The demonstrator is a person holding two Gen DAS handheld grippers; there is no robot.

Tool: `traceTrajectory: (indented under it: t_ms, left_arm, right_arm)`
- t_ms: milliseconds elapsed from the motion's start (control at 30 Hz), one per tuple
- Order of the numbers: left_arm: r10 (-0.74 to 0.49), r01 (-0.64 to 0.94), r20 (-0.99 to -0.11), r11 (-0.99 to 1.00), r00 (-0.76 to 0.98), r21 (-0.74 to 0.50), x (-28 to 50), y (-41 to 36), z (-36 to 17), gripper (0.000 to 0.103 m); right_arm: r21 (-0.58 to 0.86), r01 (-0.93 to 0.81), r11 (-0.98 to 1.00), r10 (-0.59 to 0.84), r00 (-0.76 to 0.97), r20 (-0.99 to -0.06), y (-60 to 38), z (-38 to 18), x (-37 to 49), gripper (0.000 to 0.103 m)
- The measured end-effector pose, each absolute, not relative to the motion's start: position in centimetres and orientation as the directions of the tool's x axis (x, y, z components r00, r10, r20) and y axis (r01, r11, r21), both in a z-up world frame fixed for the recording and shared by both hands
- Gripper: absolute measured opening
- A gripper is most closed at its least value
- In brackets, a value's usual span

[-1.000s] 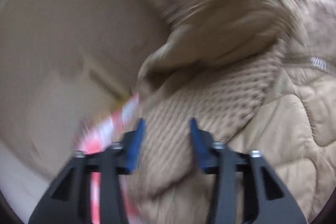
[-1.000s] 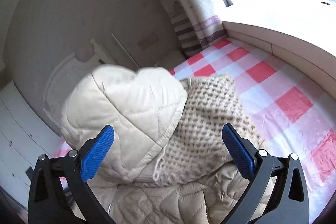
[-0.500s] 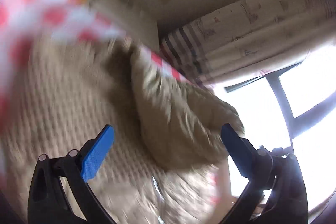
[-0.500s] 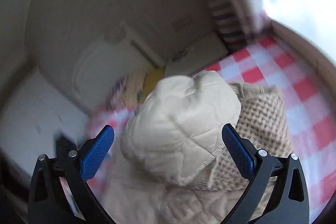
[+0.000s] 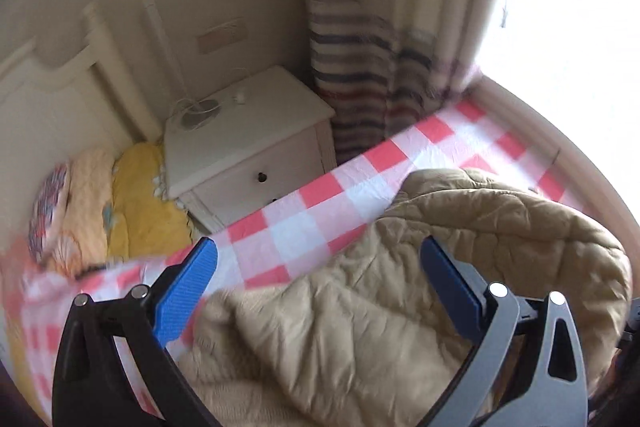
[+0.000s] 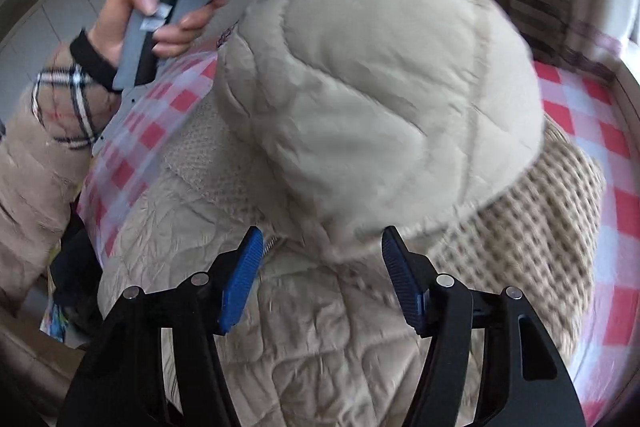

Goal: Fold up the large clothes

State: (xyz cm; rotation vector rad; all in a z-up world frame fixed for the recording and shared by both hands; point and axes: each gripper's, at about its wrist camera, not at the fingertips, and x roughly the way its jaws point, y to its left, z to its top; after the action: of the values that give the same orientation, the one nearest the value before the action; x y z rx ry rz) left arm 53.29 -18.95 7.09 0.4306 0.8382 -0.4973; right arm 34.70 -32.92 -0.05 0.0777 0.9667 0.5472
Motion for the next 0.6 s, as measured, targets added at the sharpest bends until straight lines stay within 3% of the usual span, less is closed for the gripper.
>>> traceTrajectory:
  t_ms: [167,267,367,467,533,600]
  left_arm:
    - [-0.195,0.716,-0.832,0.630,0.520,0.300,52.7,-24.3,5.2,0.100]
    - [-0.185,0.759,-0.821,0.528,0.540,0.380,51.4,-25.5,6.2,0.095]
    - [-0.163,0.753,-0.809,0.503,0.565,0.425,51.4,-25.2,7.8,0.095]
    - [-0.115,0.706,-0.788,0.535,0.604,0.464,51.7,-23.7,9.6,0.095]
    - [-0.113,0.693,-0.783,0.554,0.612,0.461,51.4,-22.7,9.9,0.095]
    - [-0.096,0.682,-0.779,0.558,0.620,0.473,49.9,-21.1,8.5,0.095]
  right_arm:
    - [0.303,-0.406,0.862,0.487,0.499,-0.717,-29.9,0.2,40.0,0.060]
    - [0.325,-0.395,0.859,0.511,0.638,-0.576,-28.7,1.5,41.7,0.060]
    - [0.466,-0.312,0.828,0.500,0.788,-0.360,-28.4,2.7,43.0,0.062]
    - [0.576,-0.246,0.780,0.448,0.861,-0.238,-27.6,2.3,44.1,0.063]
    - [0.611,-0.214,0.763,0.445,0.859,-0.255,-26.8,1.1,44.8,0.072]
    - [0.617,-0.168,0.769,0.469,0.804,-0.365,-25.9,-1.1,45.0,0.073]
